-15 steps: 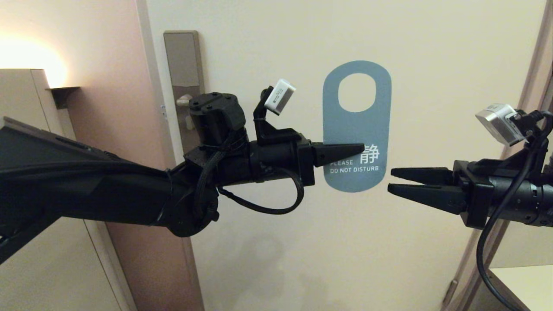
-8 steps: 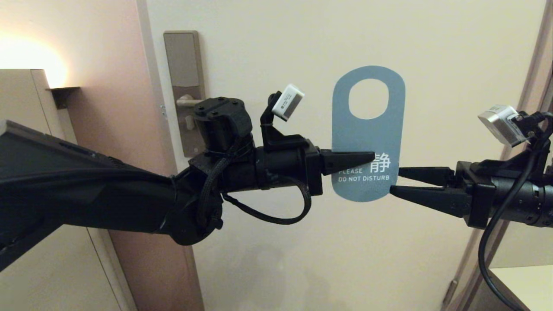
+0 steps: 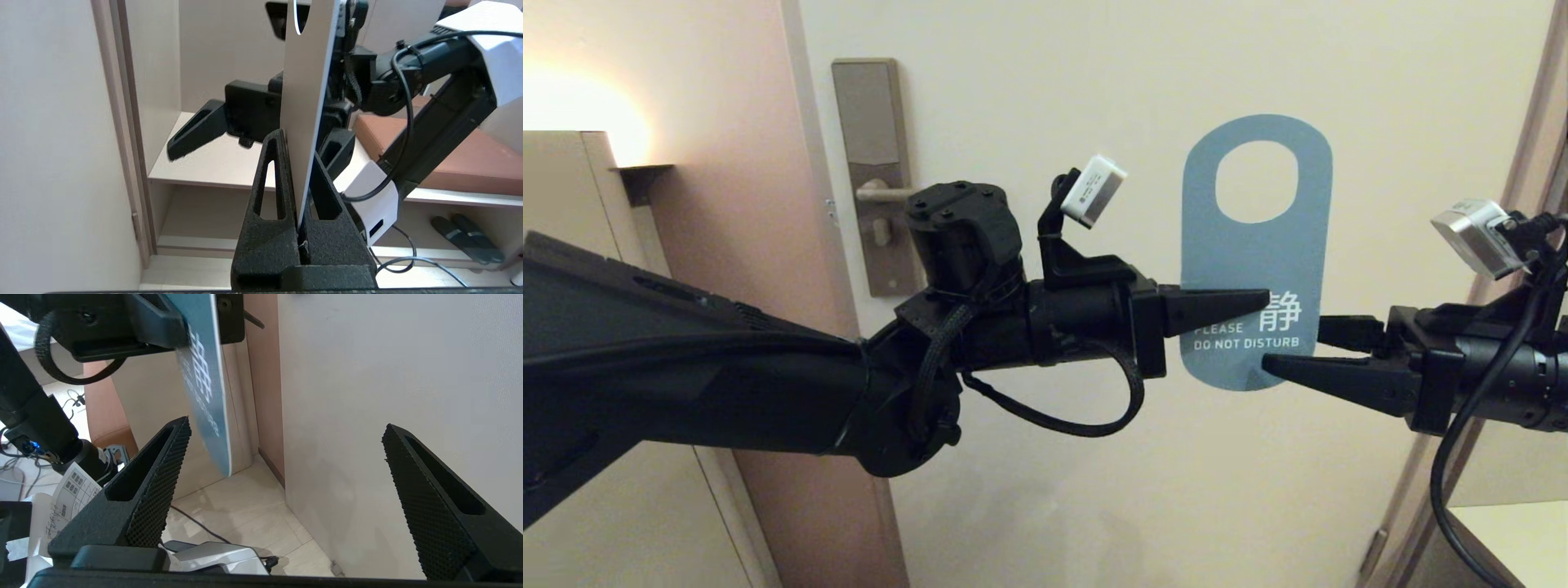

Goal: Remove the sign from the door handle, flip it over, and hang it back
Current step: Hand it to the other hand

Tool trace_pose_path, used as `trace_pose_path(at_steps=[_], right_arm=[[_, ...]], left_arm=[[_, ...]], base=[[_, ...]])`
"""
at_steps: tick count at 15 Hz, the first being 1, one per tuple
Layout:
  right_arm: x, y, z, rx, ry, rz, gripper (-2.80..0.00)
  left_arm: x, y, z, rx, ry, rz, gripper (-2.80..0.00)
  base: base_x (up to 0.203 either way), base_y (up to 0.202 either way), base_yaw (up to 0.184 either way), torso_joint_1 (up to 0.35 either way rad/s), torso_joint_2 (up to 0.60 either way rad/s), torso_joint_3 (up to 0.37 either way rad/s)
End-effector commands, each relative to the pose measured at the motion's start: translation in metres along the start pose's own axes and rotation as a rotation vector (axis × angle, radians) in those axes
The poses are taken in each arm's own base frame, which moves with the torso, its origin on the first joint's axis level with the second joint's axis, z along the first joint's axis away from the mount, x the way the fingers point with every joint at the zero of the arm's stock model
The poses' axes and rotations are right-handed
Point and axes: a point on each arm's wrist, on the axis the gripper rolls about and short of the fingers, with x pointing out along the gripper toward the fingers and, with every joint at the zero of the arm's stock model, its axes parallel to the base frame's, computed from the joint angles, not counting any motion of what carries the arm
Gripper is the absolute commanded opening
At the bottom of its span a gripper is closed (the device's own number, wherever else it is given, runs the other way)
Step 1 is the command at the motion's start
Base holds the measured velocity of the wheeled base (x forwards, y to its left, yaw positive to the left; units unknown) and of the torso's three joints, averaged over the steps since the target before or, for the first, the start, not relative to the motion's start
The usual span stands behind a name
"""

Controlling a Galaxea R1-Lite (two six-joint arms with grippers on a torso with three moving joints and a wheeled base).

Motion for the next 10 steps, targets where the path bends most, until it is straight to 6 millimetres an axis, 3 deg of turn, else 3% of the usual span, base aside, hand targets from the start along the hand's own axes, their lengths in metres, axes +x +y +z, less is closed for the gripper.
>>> trace_pose_path(at_steps=[1,10], right_arm=[[-0.0013,0.0016,0.0,-0.004,-0.003,0.006,0.0],[-0.0028,0.003,-0.0013,-0.005,-0.003,0.006,0.0]], left_arm=[[0.0023,-0.0023,0.0002,0.002,-0.002,-0.011,-2.8],[0.0035,-0.0032,0.0024,0.003,-0.009,-0.012,-2.8]], base=[[0.0,0.0,0.0,0.0,0.0,0.0],[0.0,0.0,0.0,0.0,0.0,0.0]])
